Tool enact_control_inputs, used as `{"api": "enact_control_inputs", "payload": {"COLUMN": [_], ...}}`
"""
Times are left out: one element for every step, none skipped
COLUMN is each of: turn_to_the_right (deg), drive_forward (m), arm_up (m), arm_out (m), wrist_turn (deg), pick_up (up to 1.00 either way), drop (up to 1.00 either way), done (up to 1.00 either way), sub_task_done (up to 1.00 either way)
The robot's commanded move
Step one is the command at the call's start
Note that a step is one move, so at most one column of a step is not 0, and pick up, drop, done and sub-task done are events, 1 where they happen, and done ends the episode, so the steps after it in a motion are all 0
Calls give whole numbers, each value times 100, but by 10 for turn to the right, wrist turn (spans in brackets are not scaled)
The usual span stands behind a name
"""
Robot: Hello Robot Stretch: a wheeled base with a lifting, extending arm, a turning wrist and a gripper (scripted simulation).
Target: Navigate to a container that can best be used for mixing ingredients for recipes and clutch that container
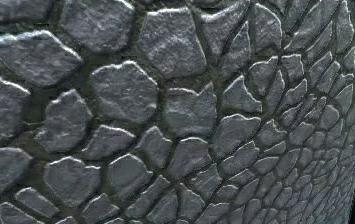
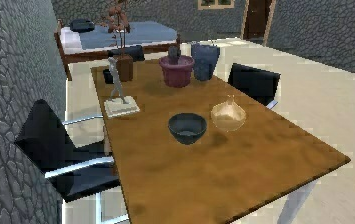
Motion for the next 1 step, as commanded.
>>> {"api": "enact_control_inputs", "payload": {"turn_to_the_right": [0], "drive_forward": [0], "arm_up": [50], "arm_out": [0], "wrist_turn": [0], "pick_up": [0], "drop": [0], "done": [0], "sub_task_done": [0]}}
